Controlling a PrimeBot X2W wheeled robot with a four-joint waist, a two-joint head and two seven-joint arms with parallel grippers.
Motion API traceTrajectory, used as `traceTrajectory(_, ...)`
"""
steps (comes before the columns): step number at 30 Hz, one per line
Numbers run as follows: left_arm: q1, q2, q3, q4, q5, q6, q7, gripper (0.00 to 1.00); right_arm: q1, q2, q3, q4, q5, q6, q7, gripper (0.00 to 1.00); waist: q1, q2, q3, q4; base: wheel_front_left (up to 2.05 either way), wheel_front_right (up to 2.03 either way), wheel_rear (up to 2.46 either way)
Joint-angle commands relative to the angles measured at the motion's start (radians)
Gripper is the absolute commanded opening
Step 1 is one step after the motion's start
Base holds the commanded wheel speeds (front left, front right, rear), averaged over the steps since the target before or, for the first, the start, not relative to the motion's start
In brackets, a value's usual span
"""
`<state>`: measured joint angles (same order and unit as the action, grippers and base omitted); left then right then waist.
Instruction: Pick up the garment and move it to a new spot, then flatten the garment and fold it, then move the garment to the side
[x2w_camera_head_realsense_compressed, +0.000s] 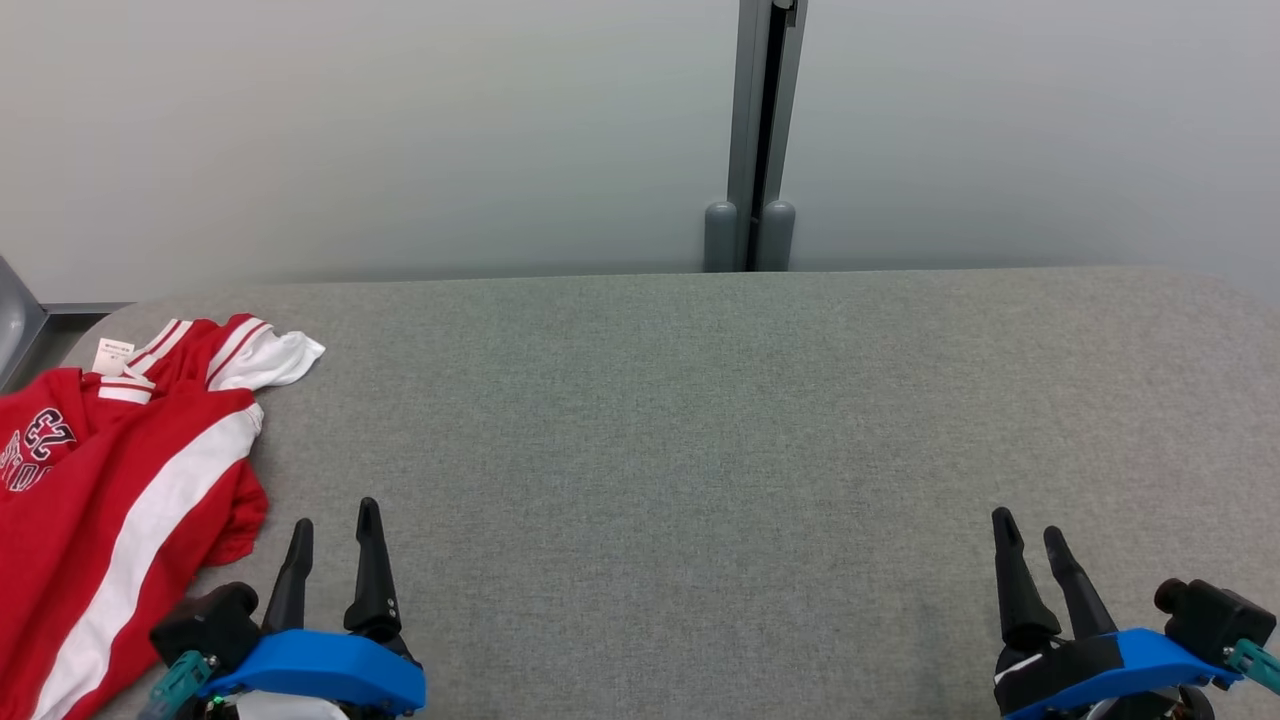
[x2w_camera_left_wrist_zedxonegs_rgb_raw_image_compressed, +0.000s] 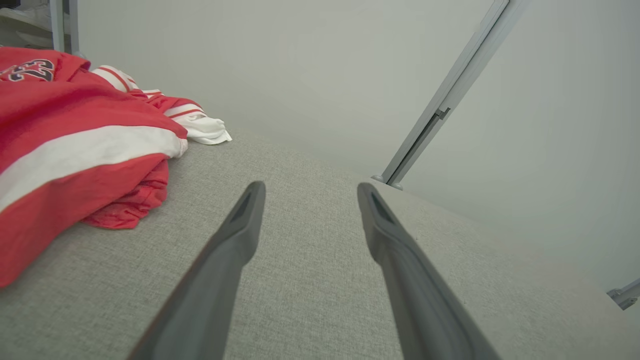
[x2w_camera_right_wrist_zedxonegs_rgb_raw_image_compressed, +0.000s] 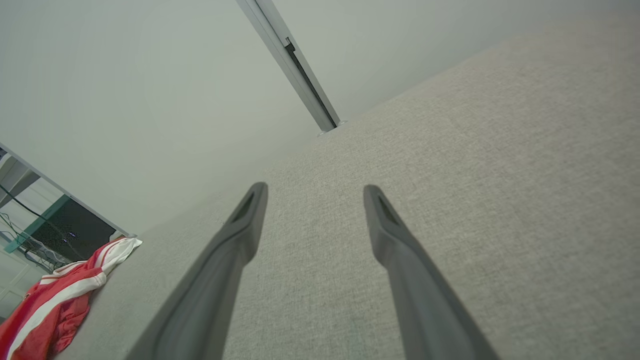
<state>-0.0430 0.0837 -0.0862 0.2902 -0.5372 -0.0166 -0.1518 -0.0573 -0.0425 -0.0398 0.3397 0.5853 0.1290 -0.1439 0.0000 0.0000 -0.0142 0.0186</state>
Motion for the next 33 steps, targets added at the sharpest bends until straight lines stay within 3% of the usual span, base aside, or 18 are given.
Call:
traceTrajectory(1,-0.002,0.007,-0.009,-0.002,0.028,0.005,-0.010,1.00,-0.008,-0.008,-0.002,-0.003,-0.032,0.002,-0.010,1.00,0.0000,0.0000,0.000,0.001,0.00,0.00,0.00)
traceTrajectory(33,-0.007,0.021,-0.058,0.070,0.259,0.035,-0.079,1.00,-0.006,-0.010,0.006,0.015,-0.299,0.003,-0.059,1.00,0.0000,0.0000,-0.007,0.005,0.00,0.00,0.00)
